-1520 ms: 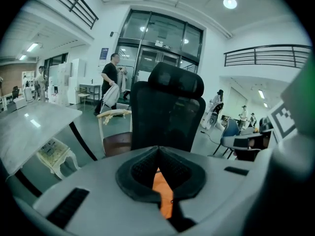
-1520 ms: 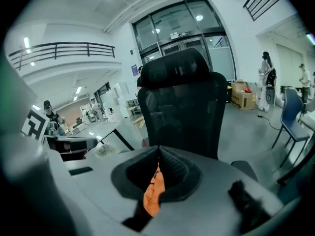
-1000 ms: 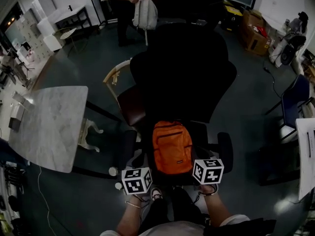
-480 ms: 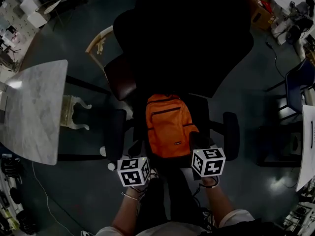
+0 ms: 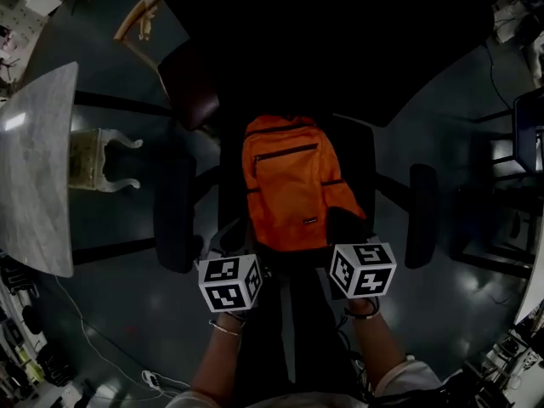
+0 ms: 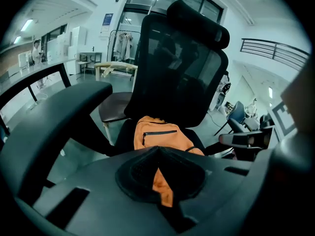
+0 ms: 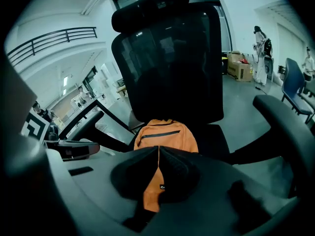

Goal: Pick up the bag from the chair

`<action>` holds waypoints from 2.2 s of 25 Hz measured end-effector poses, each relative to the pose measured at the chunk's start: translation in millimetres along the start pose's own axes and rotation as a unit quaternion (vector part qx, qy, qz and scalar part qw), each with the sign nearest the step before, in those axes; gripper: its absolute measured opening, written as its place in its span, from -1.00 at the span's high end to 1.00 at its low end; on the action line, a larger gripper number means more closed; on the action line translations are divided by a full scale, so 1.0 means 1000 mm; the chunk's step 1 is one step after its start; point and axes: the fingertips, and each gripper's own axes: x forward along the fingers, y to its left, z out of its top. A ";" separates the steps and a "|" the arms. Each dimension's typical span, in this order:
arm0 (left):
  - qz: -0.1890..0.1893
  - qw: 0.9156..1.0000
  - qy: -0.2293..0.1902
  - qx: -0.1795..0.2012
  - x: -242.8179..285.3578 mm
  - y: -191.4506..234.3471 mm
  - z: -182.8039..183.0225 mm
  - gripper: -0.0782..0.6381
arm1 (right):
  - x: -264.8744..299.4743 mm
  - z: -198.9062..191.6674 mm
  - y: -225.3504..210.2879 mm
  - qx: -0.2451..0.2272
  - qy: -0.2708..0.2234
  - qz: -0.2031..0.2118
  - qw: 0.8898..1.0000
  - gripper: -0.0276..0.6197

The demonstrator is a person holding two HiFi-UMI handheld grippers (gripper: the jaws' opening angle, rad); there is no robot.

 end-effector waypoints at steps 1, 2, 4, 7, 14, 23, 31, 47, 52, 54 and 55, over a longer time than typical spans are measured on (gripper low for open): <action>0.001 1.000 0.003 -0.003 0.005 0.001 -0.005 0.75 | 0.004 -0.005 -0.002 0.001 0.003 0.001 1.000 0.81; 0.003 1.000 0.005 -0.006 0.010 0.002 -0.010 0.75 | 0.009 -0.010 -0.004 0.002 0.005 0.003 1.000 0.81; 0.004 1.000 0.010 -0.010 0.020 0.002 -0.019 0.75 | 0.018 -0.018 -0.009 0.006 0.010 0.004 1.000 0.81; 0.005 1.000 0.017 -0.014 0.035 0.005 -0.029 0.75 | 0.031 -0.027 -0.015 0.012 0.013 0.005 1.000 0.81; 0.000 1.000 0.016 -0.027 0.050 0.005 -0.031 0.75 | 0.044 -0.029 -0.017 0.012 0.016 0.009 1.000 0.81; -0.005 1.000 0.015 -0.022 0.071 0.009 -0.019 0.74 | 0.055 -0.022 -0.026 0.015 0.016 0.005 1.000 0.81; -0.004 1.000 0.014 -0.017 0.091 0.015 -0.005 0.52 | 0.064 -0.022 -0.036 0.026 0.022 0.001 0.999 0.81; -0.002 0.999 0.015 -0.033 0.147 0.034 0.016 0.07 | 0.090 -0.012 -0.047 0.023 0.033 0.004 0.999 0.81; 0.000 0.999 0.018 -0.047 0.166 0.046 0.024 0.07 | 0.100 -0.013 -0.049 0.023 0.043 0.004 0.999 0.81; 0.000 0.999 0.021 -0.050 0.174 0.051 0.025 0.06 | 0.106 -0.012 -0.049 0.024 0.044 0.005 0.999 0.81; 0.001 0.998 0.022 -0.051 0.178 0.054 0.026 0.06 | 0.110 -0.012 -0.049 0.024 0.044 0.006 0.999 0.81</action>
